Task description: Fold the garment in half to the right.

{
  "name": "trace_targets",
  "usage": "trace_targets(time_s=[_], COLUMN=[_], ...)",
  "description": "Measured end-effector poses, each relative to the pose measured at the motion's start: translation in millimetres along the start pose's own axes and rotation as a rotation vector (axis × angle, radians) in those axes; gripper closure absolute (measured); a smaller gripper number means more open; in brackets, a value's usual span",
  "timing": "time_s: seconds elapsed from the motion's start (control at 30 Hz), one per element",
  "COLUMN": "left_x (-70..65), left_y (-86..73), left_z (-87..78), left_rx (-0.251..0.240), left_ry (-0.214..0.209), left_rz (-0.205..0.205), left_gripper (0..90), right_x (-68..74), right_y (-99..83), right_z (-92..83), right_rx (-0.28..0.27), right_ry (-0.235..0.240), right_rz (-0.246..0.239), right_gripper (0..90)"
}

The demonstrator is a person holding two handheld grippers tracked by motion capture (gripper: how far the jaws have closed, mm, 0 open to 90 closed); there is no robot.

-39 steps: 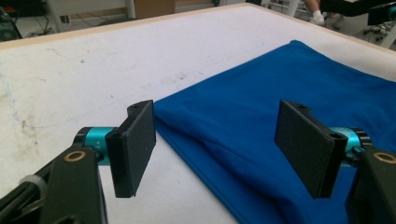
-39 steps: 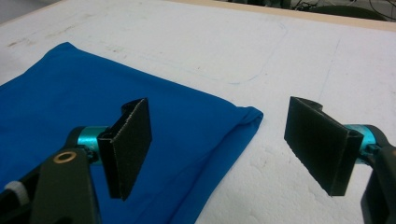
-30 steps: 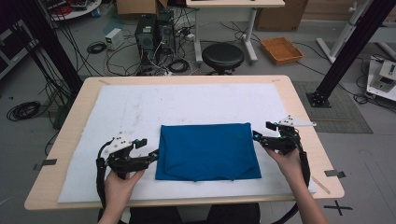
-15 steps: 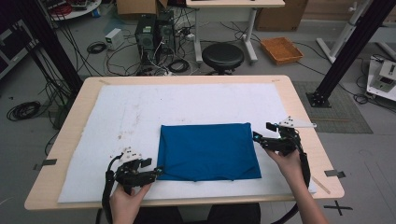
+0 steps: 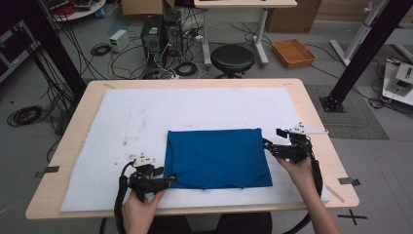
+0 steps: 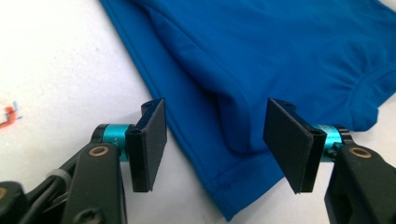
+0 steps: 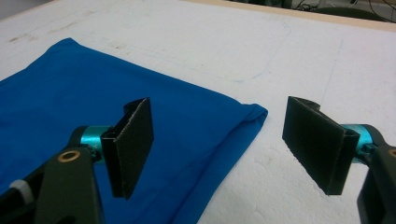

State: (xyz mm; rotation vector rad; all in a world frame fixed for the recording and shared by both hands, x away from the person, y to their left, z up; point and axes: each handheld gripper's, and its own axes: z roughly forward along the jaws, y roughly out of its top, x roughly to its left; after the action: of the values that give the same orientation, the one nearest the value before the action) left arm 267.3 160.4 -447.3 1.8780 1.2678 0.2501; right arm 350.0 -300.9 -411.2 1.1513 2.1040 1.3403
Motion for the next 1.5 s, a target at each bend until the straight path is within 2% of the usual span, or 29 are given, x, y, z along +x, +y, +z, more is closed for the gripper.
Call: trace_targets(time_s=[0.1,0.23,0.43,0.57,0.8,0.9,1.03,1.13,1.23,1.33,1.43,1.5], left_x=[-1.5,-5.1,-5.7,-9.0,-10.8,-11.5,-11.7,-11.1,-10.7,-9.5,-9.4,-8.5], left_y=[0.3,1.0,0.3,-0.1,0.3,1.1,1.6,1.8,1.5,1.0,0.2,0.4], left_z=[1.7,3.8,4.0,5.5,5.5,6.0,6.9,7.2,6.9,6.3,6.0,6.4], left_rx=[-0.002,0.000,-0.011,-0.009,-0.021,-0.022,-0.026,-0.030,-0.030,-0.033,-0.040,-0.042], left_ry=[0.010,0.036,0.062,0.049,0.054,0.052,0.043,0.037,0.033,0.024,0.021,0.016], left_rz=[0.011,0.030,0.021,0.040,0.040,0.047,0.042,0.040,0.041,0.043,0.035,0.040], left_gripper=[49.7,56.4,67.3,79.1,81.5,82.2,82.7,82.7,82.6,82.7,82.7,82.7], right_x=[0.9,2.9,5.2,6.0,8.1,14.8,29.5,47.3,66.0,84.0,99.8,111.0], right_y=[-0.2,-0.2,0.3,0.3,1.2,6.9,23.7,39.7,53.6,66.9,79.1,86.5], right_z=[0.8,2.4,3.5,4.6,4.7,4.6,9.3,23.5,44.8,69.0,92.4,108.3], right_rx=[-0.001,0.003,0.002,0.001,0.002,-0.011,-0.039,-0.053,-0.039,-0.006,0.015,0.039], right_ry=[0.000,0.004,0.013,0.015,0.025,0.054,0.108,0.142,0.160,0.174,0.213,0.218], right_rz=[0.001,-0.006,-0.013,-0.015,-0.018,-0.031,-0.020,-0.018,-0.037,-0.051,-0.047,-0.065], right_gripper=[24.8,24.8,24.9,24.9,25.6,28.7,32.1,36.1,40.9,43.3,46.3,48.8])
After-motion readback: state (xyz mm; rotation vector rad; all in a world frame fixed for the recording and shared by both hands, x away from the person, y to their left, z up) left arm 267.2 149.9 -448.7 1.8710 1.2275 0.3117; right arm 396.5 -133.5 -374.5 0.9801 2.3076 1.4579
